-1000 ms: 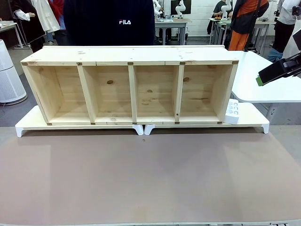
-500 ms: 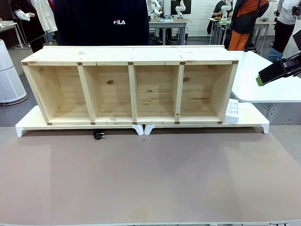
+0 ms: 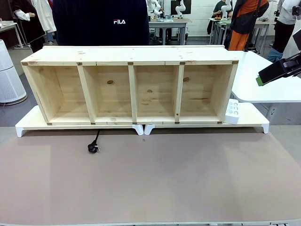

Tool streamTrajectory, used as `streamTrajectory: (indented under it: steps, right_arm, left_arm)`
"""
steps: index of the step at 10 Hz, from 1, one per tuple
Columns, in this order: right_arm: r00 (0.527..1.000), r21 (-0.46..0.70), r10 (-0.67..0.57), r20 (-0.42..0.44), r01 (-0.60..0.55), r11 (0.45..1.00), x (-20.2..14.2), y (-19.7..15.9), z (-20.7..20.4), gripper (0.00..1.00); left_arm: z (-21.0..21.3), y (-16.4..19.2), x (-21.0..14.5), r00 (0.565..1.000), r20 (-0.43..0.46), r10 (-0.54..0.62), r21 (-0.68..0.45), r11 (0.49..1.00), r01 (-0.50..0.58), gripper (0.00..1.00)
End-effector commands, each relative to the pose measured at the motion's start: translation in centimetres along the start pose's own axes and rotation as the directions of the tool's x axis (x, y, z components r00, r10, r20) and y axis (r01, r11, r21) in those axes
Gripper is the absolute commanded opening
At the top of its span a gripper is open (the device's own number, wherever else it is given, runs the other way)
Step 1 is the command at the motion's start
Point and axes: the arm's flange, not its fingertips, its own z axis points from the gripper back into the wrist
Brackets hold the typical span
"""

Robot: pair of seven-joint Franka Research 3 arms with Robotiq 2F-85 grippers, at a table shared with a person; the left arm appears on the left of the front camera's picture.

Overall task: Perform cable management.
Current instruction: When the cord part of the Power Cable appears at the lower middle area of the table and stops, grasp the cord part of the Power Cable.

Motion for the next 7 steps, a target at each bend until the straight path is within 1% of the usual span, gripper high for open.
streamTrajectory:
  steps: [1, 7]
  right_arm:
    - [1.000, -0.001, 0.001, 0.004, -0.001, 1.000, 0.06, 0.06, 0.03, 1.00]
    - [1.000, -0.001, 0.001, 0.004, -0.001, 1.000, 0.06, 0.06, 0.03, 1.00]
  left_arm:
    - [-0.04, -0.08, -0.01, 1.000, -0.002, -0.005, -0.002, 1.000, 0.005, 1.00]
    - [-0.04, -0.08, -0.01, 1.000, -0.002, -0.005, -0.002, 1.000, 0.005, 1.00]
